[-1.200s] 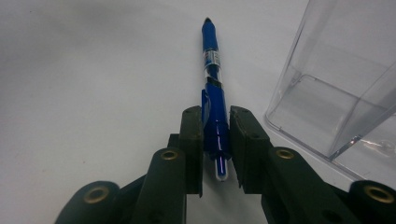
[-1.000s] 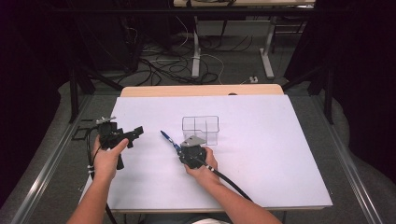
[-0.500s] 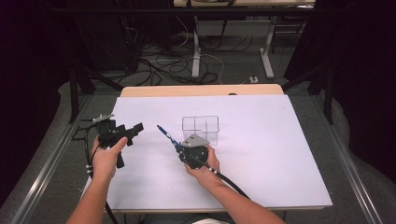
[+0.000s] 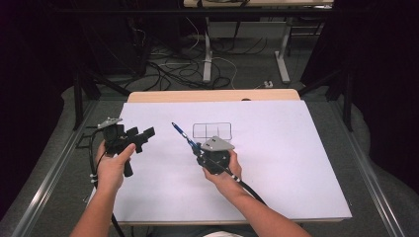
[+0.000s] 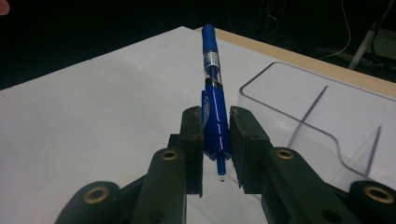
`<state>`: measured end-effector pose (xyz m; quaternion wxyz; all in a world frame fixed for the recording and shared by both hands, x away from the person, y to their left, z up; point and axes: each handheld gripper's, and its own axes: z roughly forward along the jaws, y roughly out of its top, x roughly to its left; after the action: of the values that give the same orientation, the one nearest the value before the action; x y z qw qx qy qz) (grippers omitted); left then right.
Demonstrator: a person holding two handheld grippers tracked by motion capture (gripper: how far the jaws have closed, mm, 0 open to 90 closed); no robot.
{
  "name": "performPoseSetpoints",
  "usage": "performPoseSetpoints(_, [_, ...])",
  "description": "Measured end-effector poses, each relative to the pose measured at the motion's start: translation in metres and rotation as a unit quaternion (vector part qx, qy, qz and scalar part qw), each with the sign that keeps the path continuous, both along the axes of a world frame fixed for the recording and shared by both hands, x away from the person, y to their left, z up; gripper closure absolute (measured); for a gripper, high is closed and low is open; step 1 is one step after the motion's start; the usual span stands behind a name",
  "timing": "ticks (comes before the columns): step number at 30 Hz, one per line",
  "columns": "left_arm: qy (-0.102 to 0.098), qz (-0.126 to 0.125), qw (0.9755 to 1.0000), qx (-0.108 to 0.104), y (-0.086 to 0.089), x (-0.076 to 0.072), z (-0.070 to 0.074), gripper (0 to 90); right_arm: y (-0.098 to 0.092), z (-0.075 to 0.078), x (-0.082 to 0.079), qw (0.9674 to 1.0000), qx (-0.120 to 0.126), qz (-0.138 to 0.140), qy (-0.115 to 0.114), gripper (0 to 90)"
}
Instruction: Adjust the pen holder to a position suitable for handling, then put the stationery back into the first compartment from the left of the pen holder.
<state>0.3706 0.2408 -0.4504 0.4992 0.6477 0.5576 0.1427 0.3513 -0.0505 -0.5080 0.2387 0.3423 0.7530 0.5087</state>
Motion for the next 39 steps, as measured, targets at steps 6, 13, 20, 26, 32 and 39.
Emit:
performPoseSetpoints(6, [-0.007,-0.020,0.9998,-0.005,-0.011,-0.001,0.004,29.1,-0.012,0.008,-0.001,0.9999,0.011,-0.009,-0.007,75.9])
performPoseSetpoints(13, [0.017,-0.035,0.9982,-0.045,-0.022,0.002,0.003,35.8,-0.020,0.015,-0.002,0.9997,0.014,-0.014,-0.014,75.9])
performPoseSetpoints(20, [0.046,-0.046,0.9902,-0.124,-0.032,0.009,0.001,45.0,-0.025,0.019,-0.002,0.9994,0.024,-0.019,-0.016,75.9])
performPoseSetpoints(26, [0.070,-0.043,0.9856,-0.147,-0.038,0.015,0.000,52.4,-0.026,0.021,-0.003,0.9992,0.029,-0.019,-0.021,75.9])
performPoseSetpoints(32, [0.094,-0.031,0.9779,-0.184,-0.045,0.020,-0.003,55.9,-0.025,0.023,-0.004,0.9989,0.037,-0.018,-0.022,75.9])
performPoseSetpoints(39, [0.102,-0.043,0.9731,-0.202,-0.057,0.025,-0.003,58.0,-0.023,0.024,-0.004,0.9988,0.042,-0.015,-0.022,75.9])
